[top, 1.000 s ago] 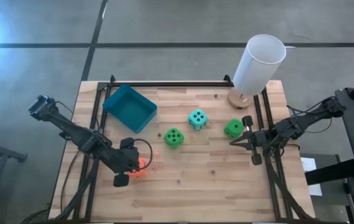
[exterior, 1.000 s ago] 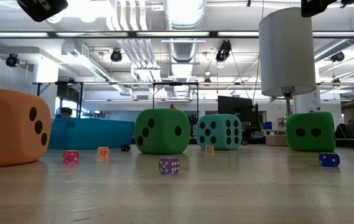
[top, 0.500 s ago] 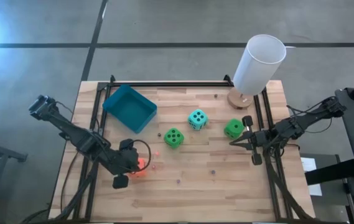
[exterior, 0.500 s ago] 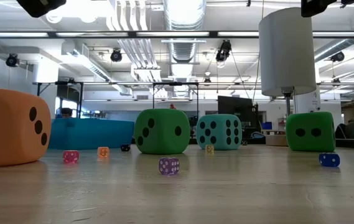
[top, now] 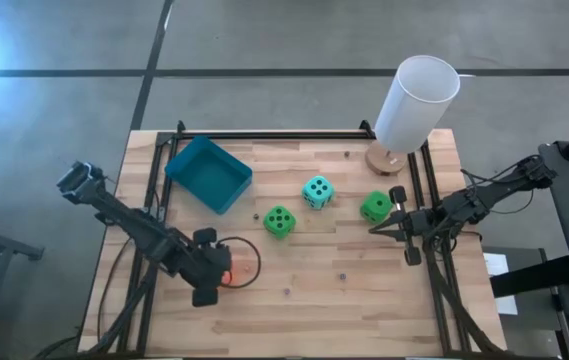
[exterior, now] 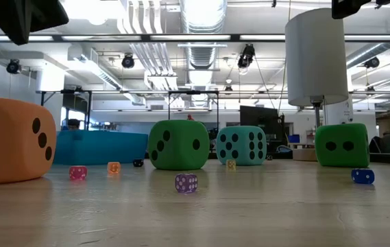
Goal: Pick & Place Dice
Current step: Put the big orange dice into the blue bin
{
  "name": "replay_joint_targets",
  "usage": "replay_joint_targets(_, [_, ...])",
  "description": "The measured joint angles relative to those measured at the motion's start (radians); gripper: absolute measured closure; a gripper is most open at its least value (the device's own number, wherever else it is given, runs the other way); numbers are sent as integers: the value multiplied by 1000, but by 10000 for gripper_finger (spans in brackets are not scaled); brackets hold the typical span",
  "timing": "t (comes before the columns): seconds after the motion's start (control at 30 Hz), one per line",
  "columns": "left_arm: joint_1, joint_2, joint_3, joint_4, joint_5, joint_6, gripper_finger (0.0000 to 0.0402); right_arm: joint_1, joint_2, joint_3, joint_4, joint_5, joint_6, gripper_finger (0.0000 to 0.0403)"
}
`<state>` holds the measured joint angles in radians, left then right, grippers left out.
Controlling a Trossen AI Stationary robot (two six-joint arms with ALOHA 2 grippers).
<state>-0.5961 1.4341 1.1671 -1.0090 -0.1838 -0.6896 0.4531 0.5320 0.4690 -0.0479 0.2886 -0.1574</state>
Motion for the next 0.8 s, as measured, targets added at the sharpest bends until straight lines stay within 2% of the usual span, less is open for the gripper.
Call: replay_joint_targets(0.8, [3,23,-2,-57,1,-86,400,0,0,0,0,0,0,394])
